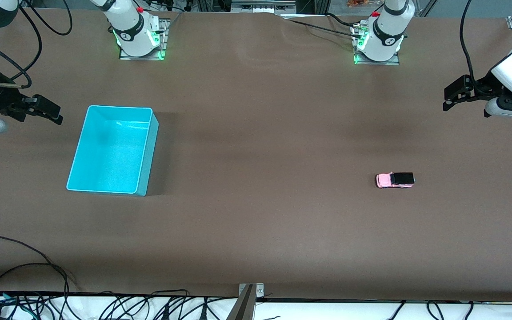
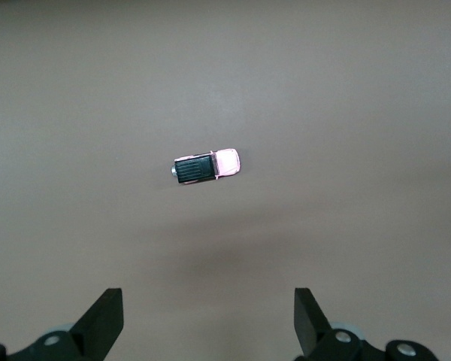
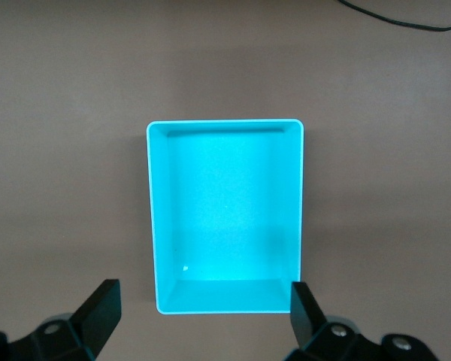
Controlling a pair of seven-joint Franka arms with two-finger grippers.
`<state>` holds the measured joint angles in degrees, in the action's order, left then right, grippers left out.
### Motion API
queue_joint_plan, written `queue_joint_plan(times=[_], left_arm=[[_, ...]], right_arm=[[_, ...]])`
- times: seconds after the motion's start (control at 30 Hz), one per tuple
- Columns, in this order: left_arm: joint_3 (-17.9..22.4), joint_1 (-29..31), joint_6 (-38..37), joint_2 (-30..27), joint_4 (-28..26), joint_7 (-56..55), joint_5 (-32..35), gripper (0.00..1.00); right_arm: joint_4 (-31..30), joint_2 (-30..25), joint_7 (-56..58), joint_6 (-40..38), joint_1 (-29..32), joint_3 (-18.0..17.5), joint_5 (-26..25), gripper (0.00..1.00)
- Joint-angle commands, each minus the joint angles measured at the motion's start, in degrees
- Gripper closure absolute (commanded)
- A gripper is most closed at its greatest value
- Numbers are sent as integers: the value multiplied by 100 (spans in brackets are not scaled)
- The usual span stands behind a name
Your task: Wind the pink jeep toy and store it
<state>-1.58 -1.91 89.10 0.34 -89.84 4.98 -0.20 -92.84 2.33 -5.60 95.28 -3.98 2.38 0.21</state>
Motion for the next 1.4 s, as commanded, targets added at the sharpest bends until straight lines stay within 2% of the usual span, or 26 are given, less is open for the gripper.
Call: queue_joint_plan(times=[0.0,0.67,0.87,1.1,1.37], left_arm=[[-9,-28,-139,133,195,-24,-24,0],[-26,-29,-60,484,213,3,-15,0],[-26,-46,-25,923,213,3,-24,0],[-9,-20,72,1099,248,90,-33,0],[-9,-2,63,1319,301,976,-33,0]], right_arm=[[109,39,85,-35,20,-10,-21,0],[109,39,85,-35,20,-10,-21,0],[109,39,85,-35,20,-10,-21,0],[109,39,76,-35,20,-10,-21,0],[109,39,85,-35,20,-10,-21,0]])
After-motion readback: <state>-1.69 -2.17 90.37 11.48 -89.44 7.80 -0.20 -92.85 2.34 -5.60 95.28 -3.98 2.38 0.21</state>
